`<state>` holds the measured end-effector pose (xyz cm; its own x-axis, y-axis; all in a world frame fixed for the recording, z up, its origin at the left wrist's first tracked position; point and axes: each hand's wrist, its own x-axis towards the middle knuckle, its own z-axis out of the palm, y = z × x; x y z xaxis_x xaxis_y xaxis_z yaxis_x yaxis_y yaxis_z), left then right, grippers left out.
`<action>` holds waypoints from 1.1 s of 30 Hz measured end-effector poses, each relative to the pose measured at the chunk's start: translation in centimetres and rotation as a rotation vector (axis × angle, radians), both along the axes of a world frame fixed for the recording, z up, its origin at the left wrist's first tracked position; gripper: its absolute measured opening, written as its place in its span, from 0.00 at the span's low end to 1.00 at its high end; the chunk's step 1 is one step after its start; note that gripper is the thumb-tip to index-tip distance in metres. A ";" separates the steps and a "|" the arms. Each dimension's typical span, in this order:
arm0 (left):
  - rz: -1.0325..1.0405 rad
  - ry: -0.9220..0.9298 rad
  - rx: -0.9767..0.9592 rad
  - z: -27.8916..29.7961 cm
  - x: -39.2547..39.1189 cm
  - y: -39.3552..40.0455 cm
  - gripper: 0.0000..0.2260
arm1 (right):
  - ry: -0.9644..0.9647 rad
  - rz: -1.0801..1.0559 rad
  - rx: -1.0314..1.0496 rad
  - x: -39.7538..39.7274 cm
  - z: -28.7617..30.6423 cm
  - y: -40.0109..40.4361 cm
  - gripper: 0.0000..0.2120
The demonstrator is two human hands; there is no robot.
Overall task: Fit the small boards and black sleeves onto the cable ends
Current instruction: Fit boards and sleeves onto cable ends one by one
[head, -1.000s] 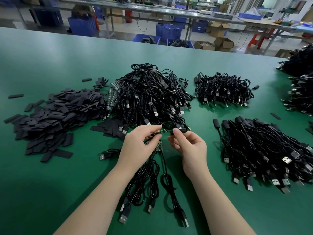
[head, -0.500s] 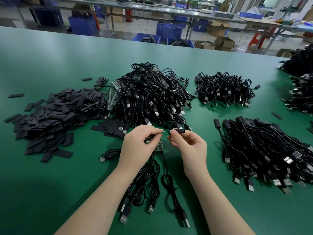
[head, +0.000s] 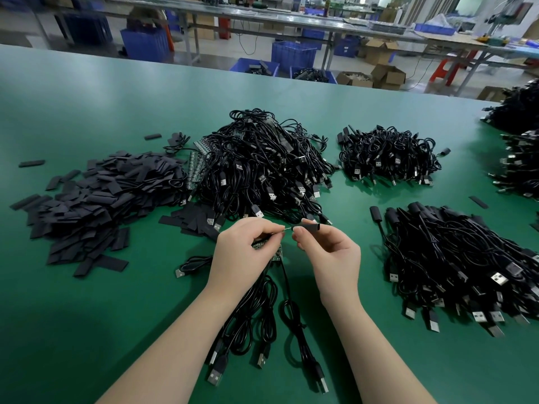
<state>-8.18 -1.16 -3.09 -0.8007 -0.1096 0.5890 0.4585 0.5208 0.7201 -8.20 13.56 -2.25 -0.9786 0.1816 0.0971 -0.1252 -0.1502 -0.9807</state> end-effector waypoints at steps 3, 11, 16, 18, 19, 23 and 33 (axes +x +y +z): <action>-0.001 0.001 0.007 0.0 0.0 0.0 0.08 | -0.019 0.017 -0.024 -0.1 0.0 0.0 0.08; 0.013 0.028 -0.010 0.2 0.2 0.1 0.07 | -0.078 0.081 -0.127 0.0 0.1 -0.1 0.07; 0.017 0.018 -0.014 0.1 0.2 0.1 0.07 | -0.088 0.079 -0.132 0.0 0.0 -0.1 0.08; 0.018 0.022 -0.031 0.1 0.2 0.1 0.07 | -0.083 0.055 -0.110 -0.1 -0.2 -0.1 0.08; 0.018 0.024 -0.037 0.1 0.2 0.1 0.07 | -0.080 0.050 -0.104 -0.1 -0.2 -0.1 0.08; 0.019 0.026 -0.039 0.0 0.2 0.2 0.06 | -0.094 0.073 -0.140 -0.2 -0.2 -0.1 0.07; 0.036 -0.011 -0.031 0.0 0.3 0.1 0.06 | -0.093 0.065 -0.117 -0.2 -0.3 -0.1 0.09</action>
